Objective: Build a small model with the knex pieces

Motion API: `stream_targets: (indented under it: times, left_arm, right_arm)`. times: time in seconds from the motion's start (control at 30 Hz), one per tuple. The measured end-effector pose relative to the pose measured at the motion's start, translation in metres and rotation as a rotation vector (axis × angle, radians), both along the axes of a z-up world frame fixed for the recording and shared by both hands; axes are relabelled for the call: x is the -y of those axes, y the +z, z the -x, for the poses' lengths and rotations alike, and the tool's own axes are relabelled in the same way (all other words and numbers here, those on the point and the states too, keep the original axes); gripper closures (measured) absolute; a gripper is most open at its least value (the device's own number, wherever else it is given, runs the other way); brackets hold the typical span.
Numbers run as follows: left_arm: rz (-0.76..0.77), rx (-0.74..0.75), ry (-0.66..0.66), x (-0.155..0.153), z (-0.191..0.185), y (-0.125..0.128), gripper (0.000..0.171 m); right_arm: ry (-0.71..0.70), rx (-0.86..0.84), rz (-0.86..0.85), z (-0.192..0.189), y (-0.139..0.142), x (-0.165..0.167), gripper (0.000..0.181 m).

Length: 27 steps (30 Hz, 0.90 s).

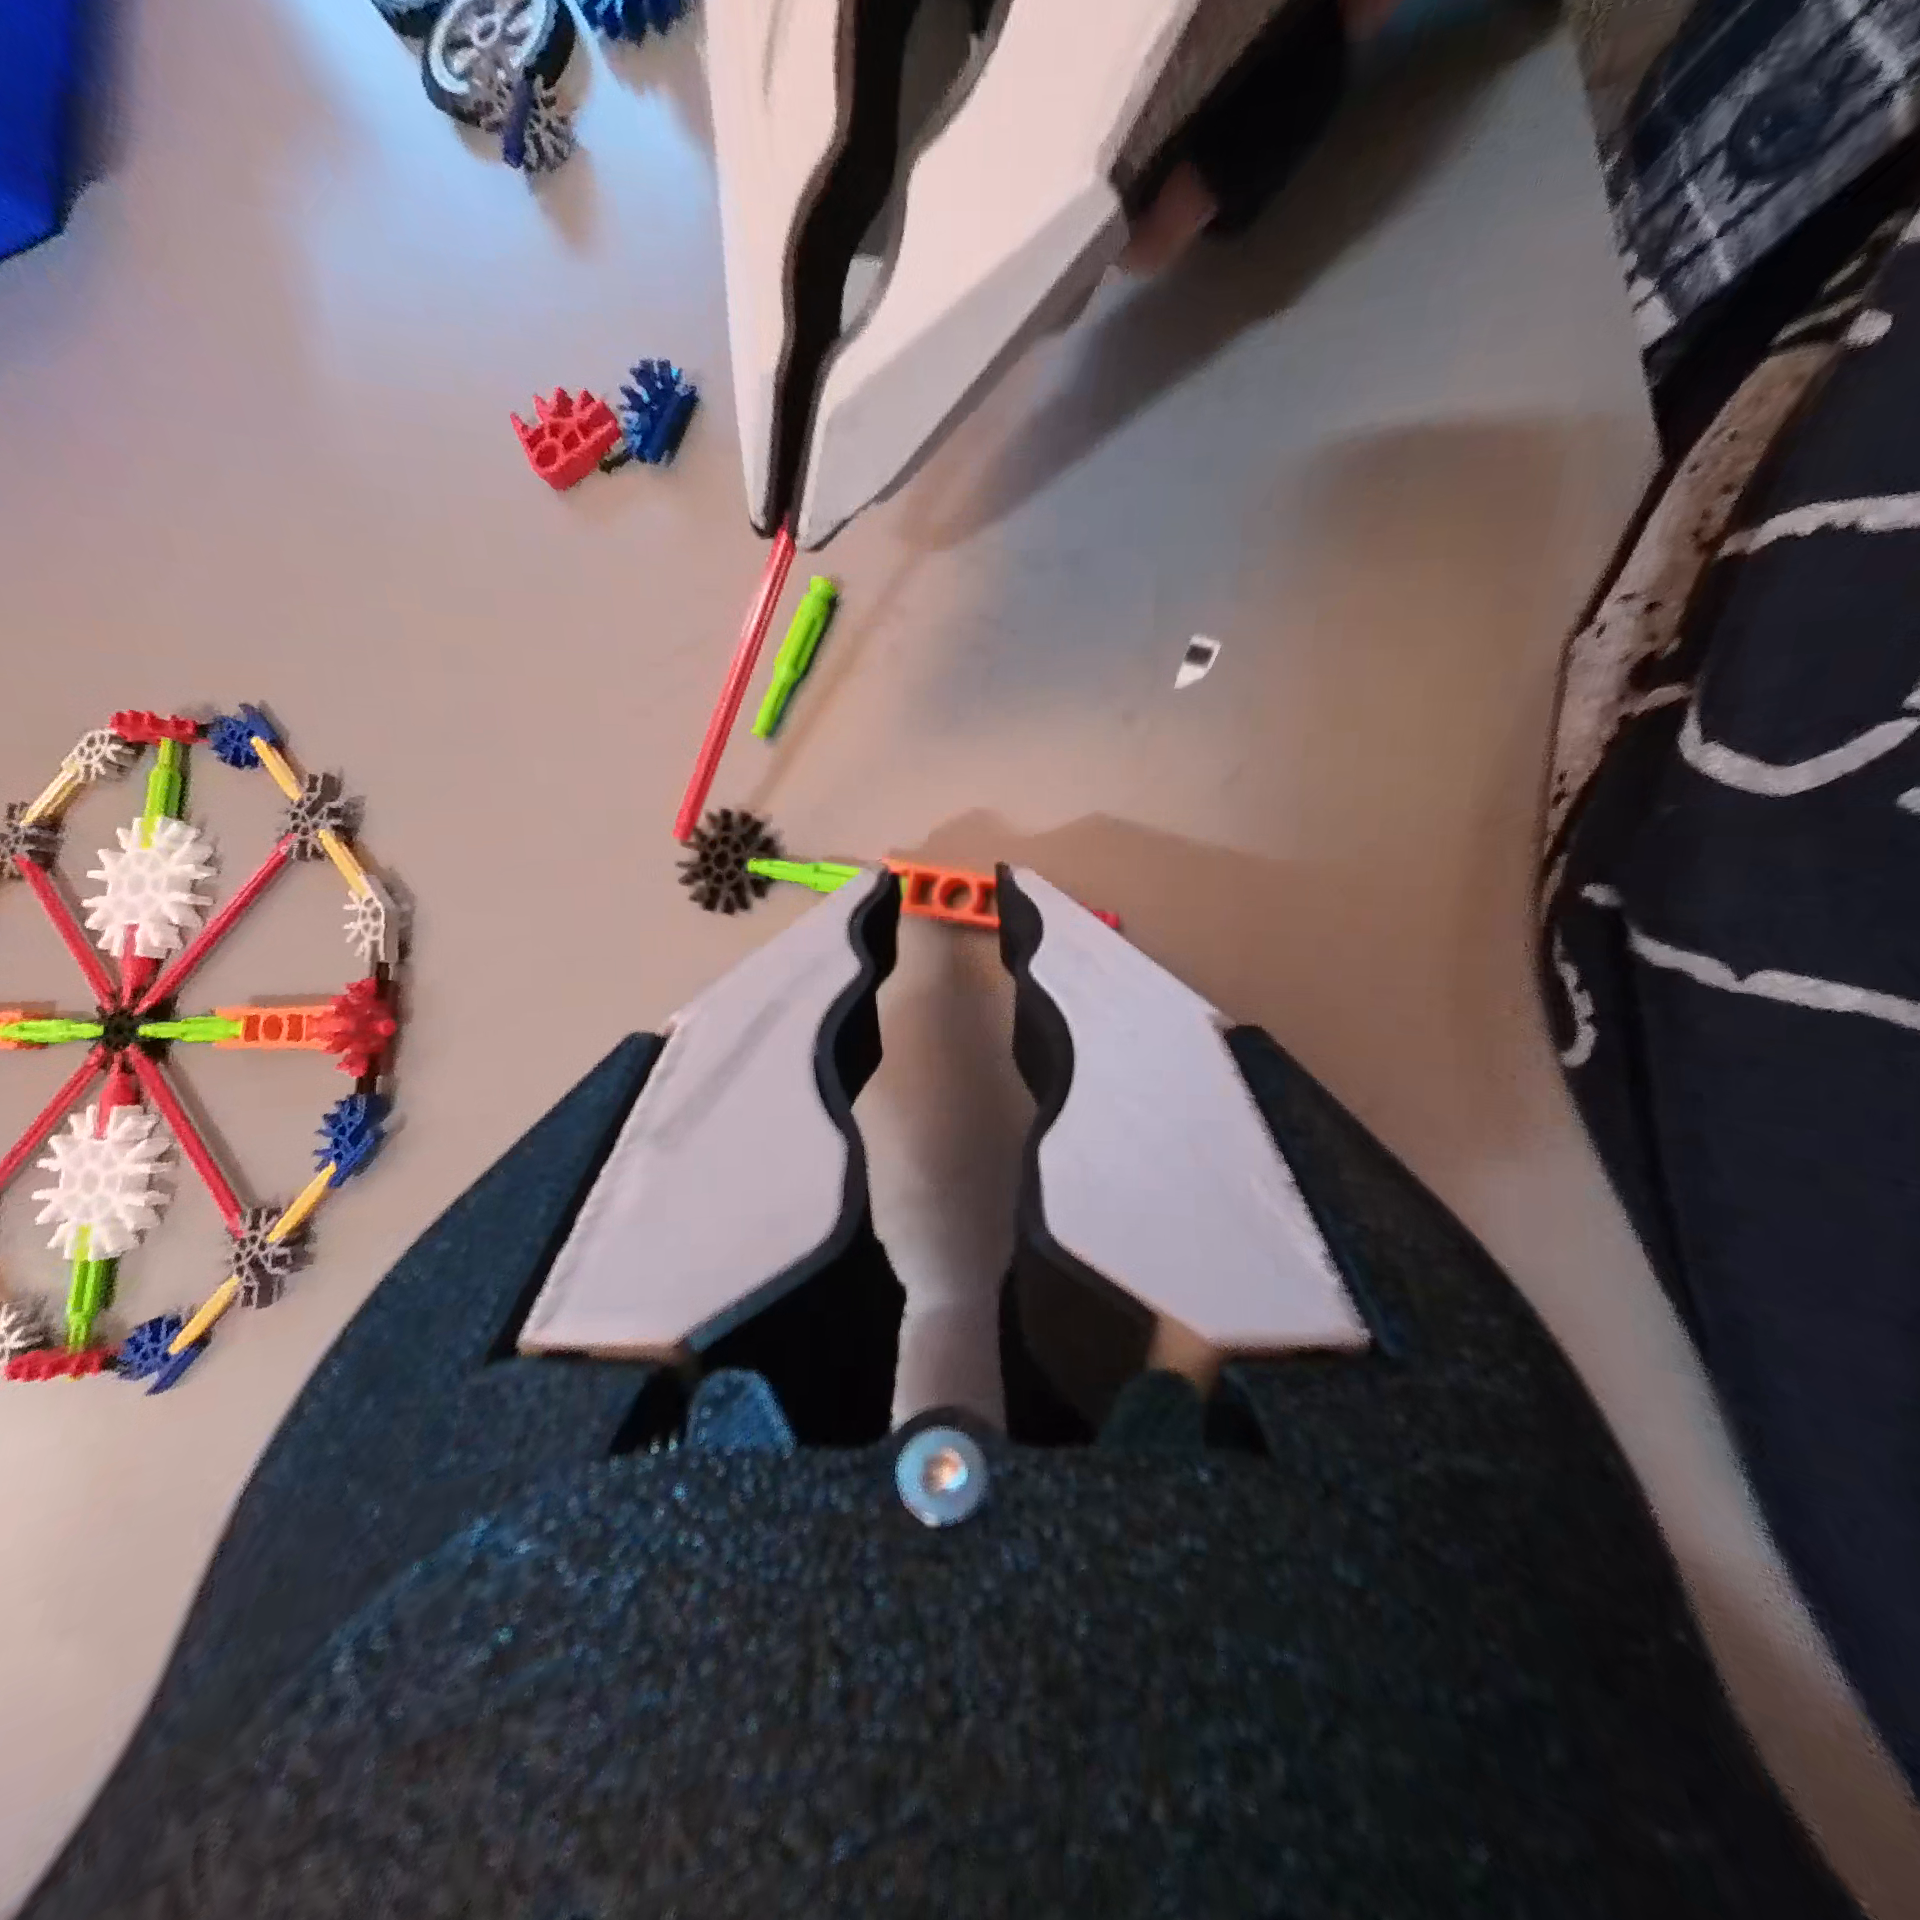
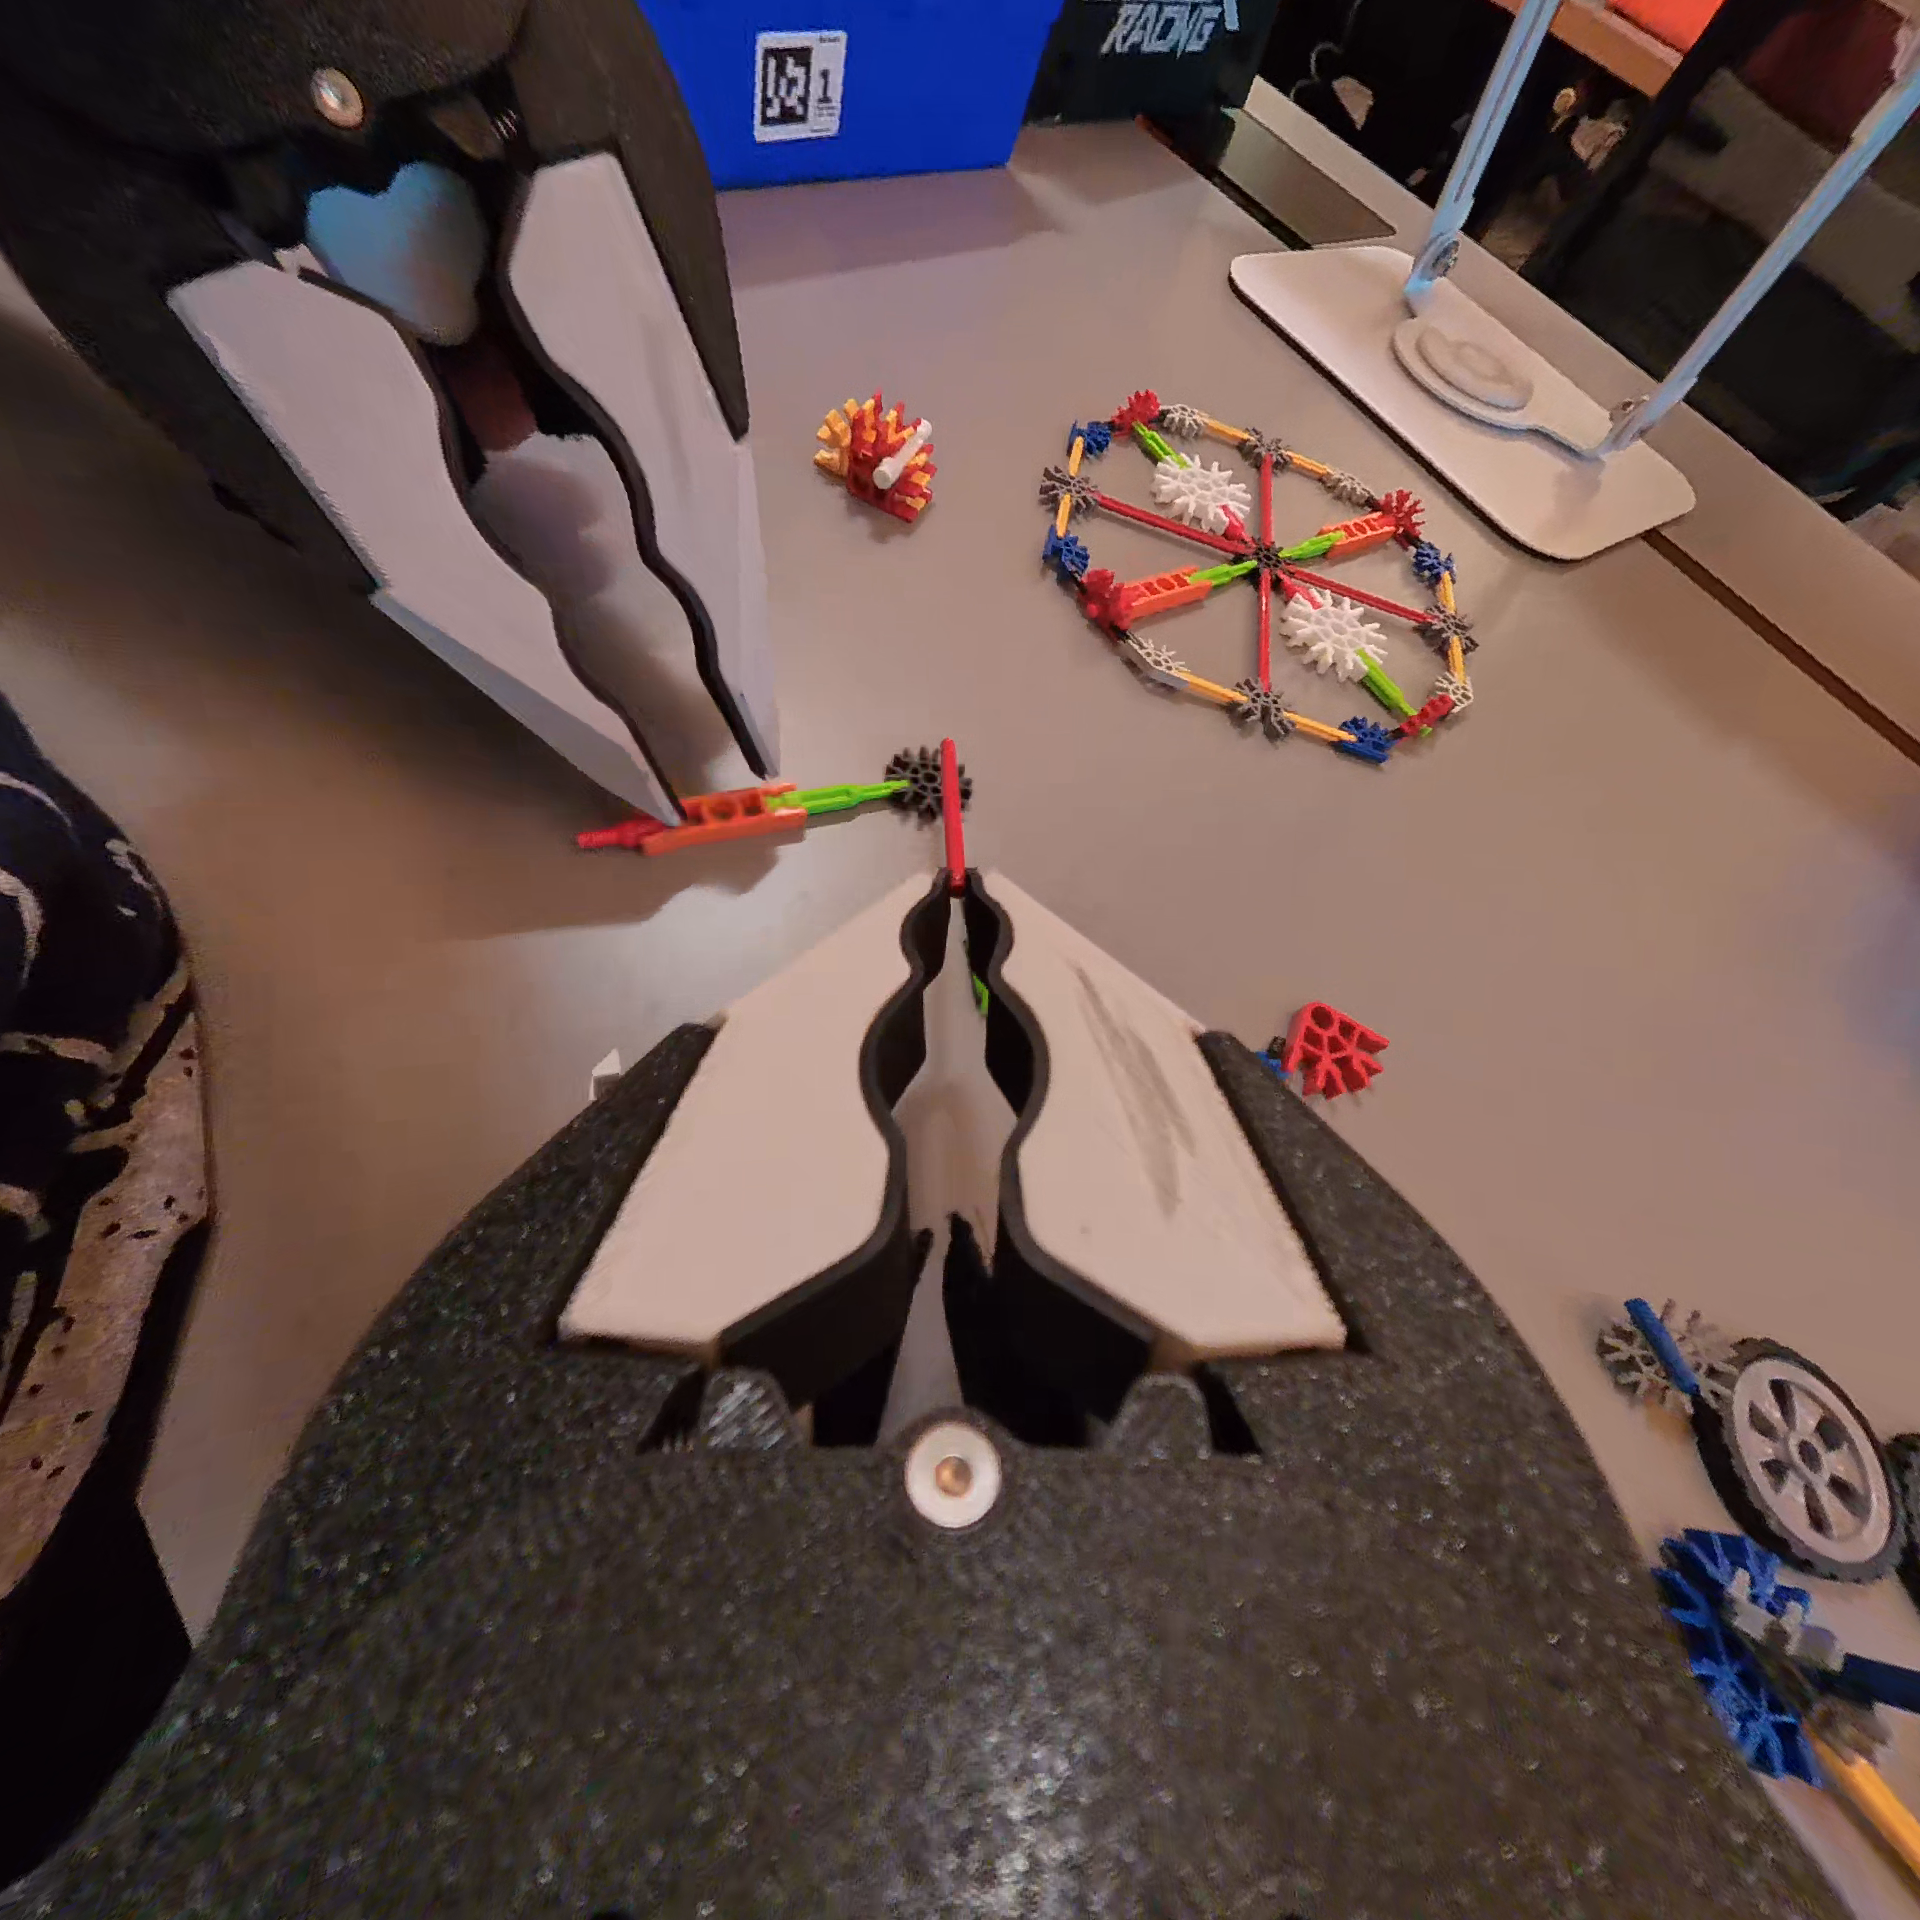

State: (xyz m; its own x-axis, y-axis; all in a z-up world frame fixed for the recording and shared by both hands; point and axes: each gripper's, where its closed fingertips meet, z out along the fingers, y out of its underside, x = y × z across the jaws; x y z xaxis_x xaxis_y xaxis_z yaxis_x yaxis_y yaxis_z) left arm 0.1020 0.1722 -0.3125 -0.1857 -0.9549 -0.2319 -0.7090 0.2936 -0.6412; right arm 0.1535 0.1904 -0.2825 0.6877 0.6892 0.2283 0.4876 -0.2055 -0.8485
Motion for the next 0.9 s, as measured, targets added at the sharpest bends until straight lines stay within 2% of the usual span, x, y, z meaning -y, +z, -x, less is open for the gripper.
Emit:
stream_targets:
  times: [0.13, 0.23, 0.5, 0.9]
  left_arm:
    - [0.036, 0.061, 0.033, -0.007, -0.003, 0.015, 0.153]
    - [-0.01, 0.066, 0.07, -0.023, -0.005, 0.018, 0.153]
    - [-0.023, 0.018, 0.088, -0.036, -0.016, 0.001, 0.145]
    - [0.006, -0.009, 0.121, -0.036, -0.017, -0.009, 0.149]
  right_arm:
    - [0.003, 0.017, 0.0, 0.0, -0.001, 0.005, 0.18]
    - [-0.002, 0.052, 0.006, -0.002, -0.006, 0.007, 0.18]
    - [-0.002, 0.09, 0.0, 0.0, -0.009, 0.008, 0.18]
    - [0.008, 0.183, 0.022, 0.004, -0.022, 0.01, 0.179]
